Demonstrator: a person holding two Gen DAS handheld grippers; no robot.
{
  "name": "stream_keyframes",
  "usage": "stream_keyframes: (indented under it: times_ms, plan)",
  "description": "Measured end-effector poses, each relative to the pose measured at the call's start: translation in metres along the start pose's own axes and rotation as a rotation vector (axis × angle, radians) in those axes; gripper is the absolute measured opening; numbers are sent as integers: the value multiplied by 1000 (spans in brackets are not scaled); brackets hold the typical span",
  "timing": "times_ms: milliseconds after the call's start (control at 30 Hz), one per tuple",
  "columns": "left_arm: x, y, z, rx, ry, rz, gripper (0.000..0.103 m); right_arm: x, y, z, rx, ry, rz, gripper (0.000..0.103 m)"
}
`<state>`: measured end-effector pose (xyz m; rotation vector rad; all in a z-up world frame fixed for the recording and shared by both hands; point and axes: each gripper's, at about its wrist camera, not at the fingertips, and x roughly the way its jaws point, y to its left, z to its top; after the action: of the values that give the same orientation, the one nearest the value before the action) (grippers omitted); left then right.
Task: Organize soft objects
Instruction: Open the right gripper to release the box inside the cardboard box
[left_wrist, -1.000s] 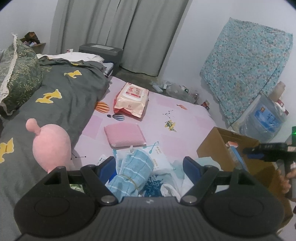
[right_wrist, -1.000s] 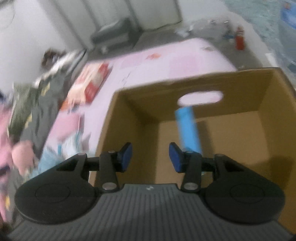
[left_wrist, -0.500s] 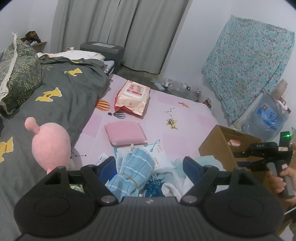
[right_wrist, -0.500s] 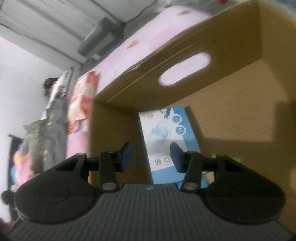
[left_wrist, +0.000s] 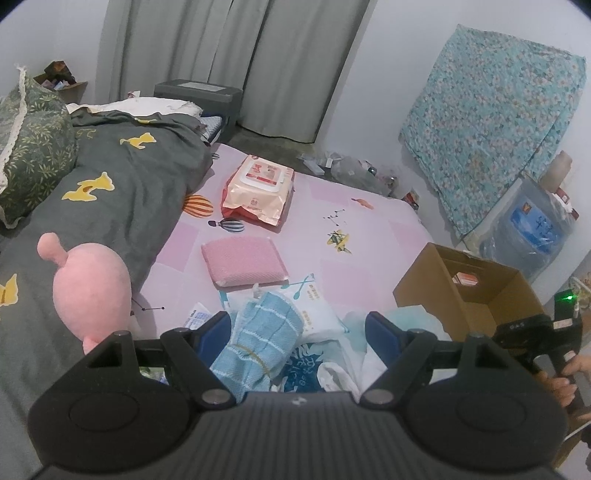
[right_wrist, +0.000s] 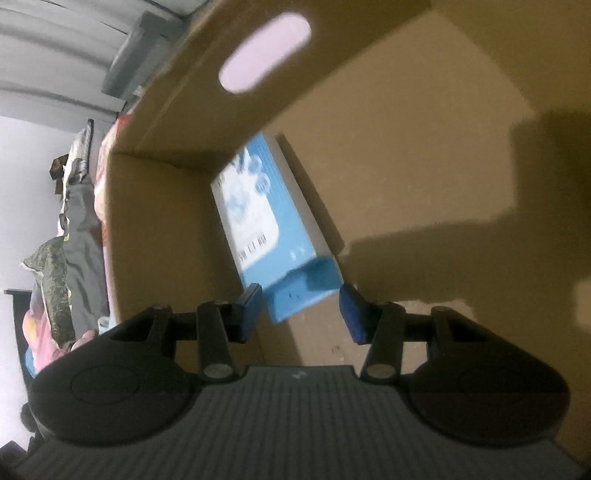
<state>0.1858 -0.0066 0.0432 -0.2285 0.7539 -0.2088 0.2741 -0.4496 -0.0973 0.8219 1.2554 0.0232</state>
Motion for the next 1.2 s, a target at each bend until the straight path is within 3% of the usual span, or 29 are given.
stream_keyframes:
  times_ms: [733, 1000, 1200]
  plan:
    - [-2, 17, -2, -27, 4, 35, 81, 25, 10, 3, 47, -32, 30, 47]
    - [-4, 27, -5, -32, 1, 52, 82, -11, 14, -10, -22, -78, -34, 60]
    - [-7, 27, -6, -11, -4, 53, 85, -52, 29, -25, -96, -175, -72, 61]
